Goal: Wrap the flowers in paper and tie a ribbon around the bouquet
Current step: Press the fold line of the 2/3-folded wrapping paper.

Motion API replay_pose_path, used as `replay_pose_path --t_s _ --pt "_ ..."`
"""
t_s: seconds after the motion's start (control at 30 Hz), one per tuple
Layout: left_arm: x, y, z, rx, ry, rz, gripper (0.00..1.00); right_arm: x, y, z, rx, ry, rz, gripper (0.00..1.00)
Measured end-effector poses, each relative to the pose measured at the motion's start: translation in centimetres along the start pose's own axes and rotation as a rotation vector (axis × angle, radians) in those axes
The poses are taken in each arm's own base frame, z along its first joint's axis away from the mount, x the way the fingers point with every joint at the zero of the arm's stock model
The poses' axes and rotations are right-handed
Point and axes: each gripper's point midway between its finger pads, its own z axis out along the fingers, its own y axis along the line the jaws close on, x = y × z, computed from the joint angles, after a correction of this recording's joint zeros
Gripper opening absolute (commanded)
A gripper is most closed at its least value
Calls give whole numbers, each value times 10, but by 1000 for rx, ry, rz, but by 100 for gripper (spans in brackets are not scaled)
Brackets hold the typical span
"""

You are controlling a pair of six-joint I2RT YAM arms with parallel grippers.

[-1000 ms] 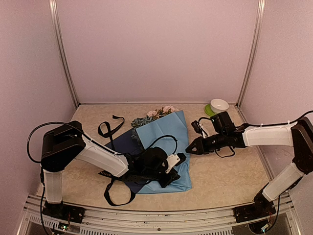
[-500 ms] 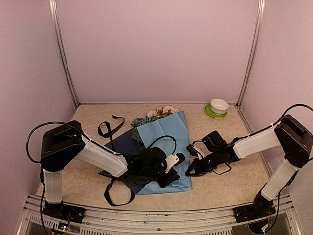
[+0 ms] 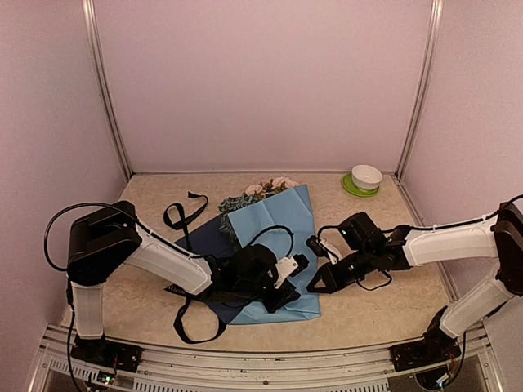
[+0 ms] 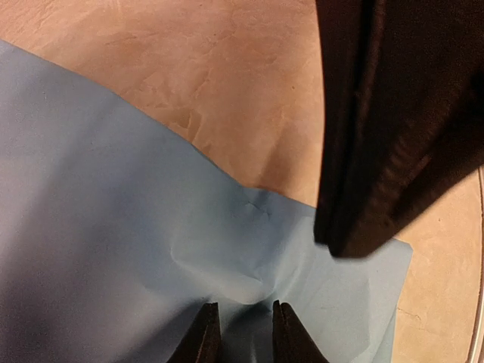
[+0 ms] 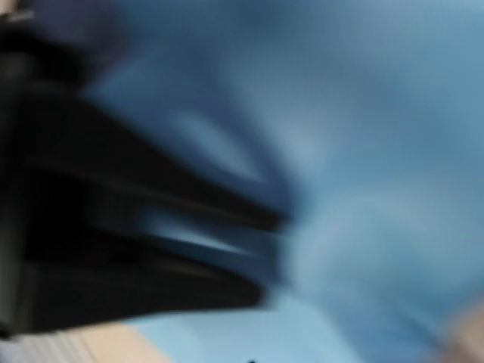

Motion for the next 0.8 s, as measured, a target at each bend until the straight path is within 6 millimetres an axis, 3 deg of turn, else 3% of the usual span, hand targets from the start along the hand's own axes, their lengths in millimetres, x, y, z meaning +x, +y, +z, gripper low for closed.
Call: replay_pose_path --t_s 0.1,0.3,0.43,0.6,0.67,0.8 --pt "-1 0 -1 1 -3 -4 25 3 17 10 -120 10 15 1" --pt "-1 1 -2 3 2 -7 26 50 -1 37 -160 131 114 0" --pt "0 1 -5 2 5 -12 35 51 0 39 -188 121 109 0" --pt "-3 1 -19 -45 15 5 37 50 1 40 -192 119 109 0" --pt "-13 -8 -29 -60 7 47 34 49 1 39 -190 120 111 0" --pt "-39 -53 -38 -2 -36 138 22 49 1 40 -182 129 118 0"
